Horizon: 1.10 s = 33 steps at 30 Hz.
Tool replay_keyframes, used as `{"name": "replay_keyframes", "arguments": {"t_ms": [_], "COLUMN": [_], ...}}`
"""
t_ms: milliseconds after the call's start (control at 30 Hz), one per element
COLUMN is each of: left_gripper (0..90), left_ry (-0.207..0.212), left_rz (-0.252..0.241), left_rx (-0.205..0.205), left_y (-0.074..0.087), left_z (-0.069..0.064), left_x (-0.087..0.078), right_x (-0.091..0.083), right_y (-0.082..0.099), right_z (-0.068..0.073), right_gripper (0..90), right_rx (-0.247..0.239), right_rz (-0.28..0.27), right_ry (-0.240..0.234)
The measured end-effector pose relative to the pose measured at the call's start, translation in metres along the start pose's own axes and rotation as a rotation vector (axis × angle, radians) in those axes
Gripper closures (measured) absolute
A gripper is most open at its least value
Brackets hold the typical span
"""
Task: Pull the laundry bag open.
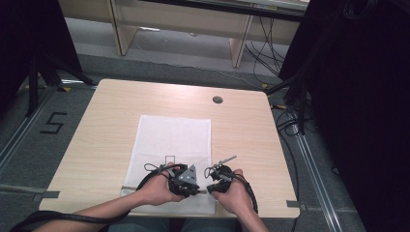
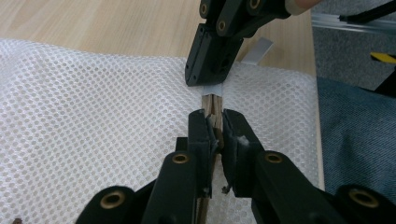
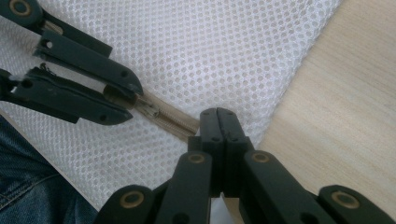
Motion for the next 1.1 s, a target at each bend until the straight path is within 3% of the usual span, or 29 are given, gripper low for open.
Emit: {"name": "replay_keyframes", "arguments": {"t_ms": [267,333,367,400,533,567,600,700,800,1100], "left_gripper": [81.9,81.9,81.9,81.9,81.9,81.9,81.9,81.9,81.9,81.9], "left_ry": [0.001,-0.003,-0.001,-0.002,0.0,-0.005,-0.001,-0.005,0.002,-0.001], "left_rz": [0.004,0.007,0.007,0.004,0.002,0.007,0.005,0.003,0.002,-0.001], "left_rx": [0.007,0.008,0.019,0.001,0.002,0.018,0.0,0.016,-0.002,0.006], "left_y": [0.001,0.001,0.0,0.001,0.002,0.002,0.002,0.002,0.004,0.005], "left_z": [0.0,-0.001,0.0,-0.001,0.0,0.0,0.0,0.001,0.0,0.001], "left_x": [-0.001,-0.001,-0.002,-0.002,-0.004,-0.005,-0.005,-0.008,-0.009,-0.013], "right_x": [-0.001,-0.001,0.0,0.0,0.0,0.0,0.0,0.0,0.0,0.0], "right_y": [0.001,0.001,0.0,0.0,0.0,0.0,0.0,0.0,0.0,0.0], "right_z": [0.002,0.002,0.001,0.001,0.001,0.001,0.001,0.001,0.0,0.001], "right_gripper": [90.0,90.0,90.0,90.0,90.0,90.0,90.0,90.0,90.0,90.0], "right_rx": [0.02,0.019,-0.006,-0.003,-0.006,-0.005,-0.004,-0.002,-0.002,0.011], "right_rz": [0.011,0.012,0.0,-0.001,-0.002,-0.002,-0.003,-0.003,-0.004,0.004], "right_ry": [0.012,0.013,0.005,0.006,0.006,0.006,0.005,0.004,0.001,0.003]}}
Point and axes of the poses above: each handheld gripper's, and its own axes: x roughly forward along the jaws, y roughly out of its underside, z roughly to its left, the point moved 4 cm from there along x, roughly forward along the jaws, and after that the axes turned 1 degree about -z, right-handed, at the moved point
